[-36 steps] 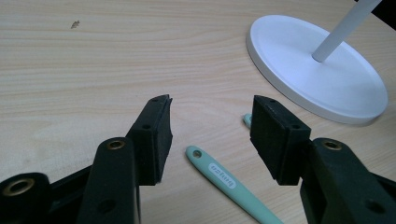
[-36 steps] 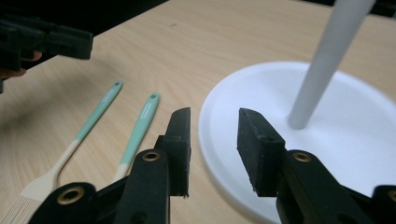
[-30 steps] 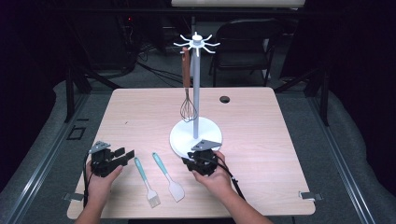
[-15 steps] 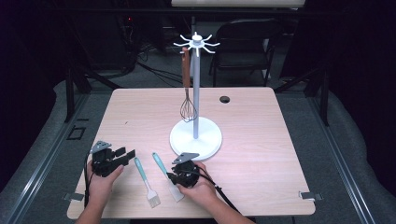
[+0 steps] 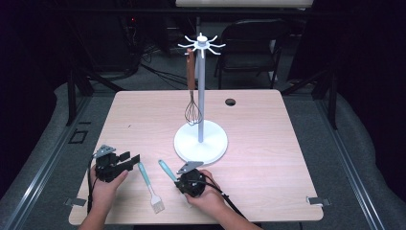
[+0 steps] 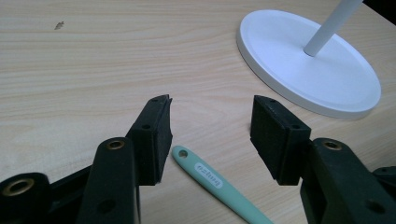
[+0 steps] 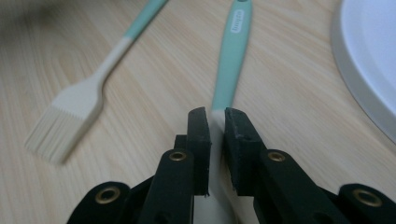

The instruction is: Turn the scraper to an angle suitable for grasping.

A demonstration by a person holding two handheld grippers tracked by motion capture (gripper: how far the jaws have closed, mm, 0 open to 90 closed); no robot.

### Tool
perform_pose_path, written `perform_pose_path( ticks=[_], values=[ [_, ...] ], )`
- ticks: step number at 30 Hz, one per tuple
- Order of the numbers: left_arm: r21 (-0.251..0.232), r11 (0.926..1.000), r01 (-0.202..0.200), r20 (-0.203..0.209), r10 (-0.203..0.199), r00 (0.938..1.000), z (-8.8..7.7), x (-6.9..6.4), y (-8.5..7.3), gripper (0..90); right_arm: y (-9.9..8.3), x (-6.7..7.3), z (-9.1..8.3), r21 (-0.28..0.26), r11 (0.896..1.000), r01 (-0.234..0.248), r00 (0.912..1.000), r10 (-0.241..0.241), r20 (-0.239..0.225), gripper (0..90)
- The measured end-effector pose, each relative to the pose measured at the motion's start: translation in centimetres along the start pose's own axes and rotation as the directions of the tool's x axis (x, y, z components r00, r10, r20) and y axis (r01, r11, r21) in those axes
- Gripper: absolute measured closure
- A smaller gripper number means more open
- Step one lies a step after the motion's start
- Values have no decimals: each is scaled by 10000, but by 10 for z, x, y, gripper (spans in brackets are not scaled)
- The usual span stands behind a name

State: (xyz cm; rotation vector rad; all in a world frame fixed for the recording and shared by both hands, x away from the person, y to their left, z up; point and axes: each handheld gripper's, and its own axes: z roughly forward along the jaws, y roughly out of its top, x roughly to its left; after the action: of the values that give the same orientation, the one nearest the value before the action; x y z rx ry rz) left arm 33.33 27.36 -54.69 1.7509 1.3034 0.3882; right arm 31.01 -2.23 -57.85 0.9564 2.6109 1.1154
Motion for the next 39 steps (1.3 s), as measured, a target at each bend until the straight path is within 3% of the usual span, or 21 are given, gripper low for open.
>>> perform_pose_path(
  ticks=[2, 5, 12, 15, 18, 25, 30, 35, 39],
  values=[
    [81, 10000, -47, 44, 47, 10000, 0, -1, 0, 479, -4, -3, -5, 29, 10000, 18, 10000, -18, -8, 809],
    [98, 9999, -86, 123, 85, 9999, 1, -5, -1, 479, -21, -15, -25, 140, 9999, 1, 10000, 0, -79, 813],
    [153, 9989, -433, 453, 425, 9981, 4, -23, -3, 479, -44, -32, -51, 219, 9997, -102, 9999, 104, -95, 814],
    [147, 9987, -490, 501, 482, 9976, 3, -27, -3, 479, -47, -31, -53, 159, 9999, -51, 10000, 51, -20, 812],
    [-17, 9987, -514, 561, 514, 9971, 4, -33, -2, 477, -49, -26, -54, 34, 9999, 112, 9994, -113, 335, 800],
    [67, 9975, -699, 936, 689, 9932, 11, -47, -5, 459, -48, -24, -50, -72, 10000, 47, 9991, -44, 415, 776],
    [139, 9964, -840, 1264, 816, 9886, 15, -56, -6, 450, -44, -22, -43, -185, 9991, 391, 9973, -379, 636, 793],
    [370, 9948, -952, 1594, 882, 9833, 22, -65, -8, 440, -44, -23, -43, -272, 9991, 341, 9978, -325, 580, 807],
    [455, 9928, -1109, 1979, 999, 9751, 25, -74, -8, 416, -46, -23, -43, -389, 9990, 227, 9982, -205, 570, 809]
  ],
)
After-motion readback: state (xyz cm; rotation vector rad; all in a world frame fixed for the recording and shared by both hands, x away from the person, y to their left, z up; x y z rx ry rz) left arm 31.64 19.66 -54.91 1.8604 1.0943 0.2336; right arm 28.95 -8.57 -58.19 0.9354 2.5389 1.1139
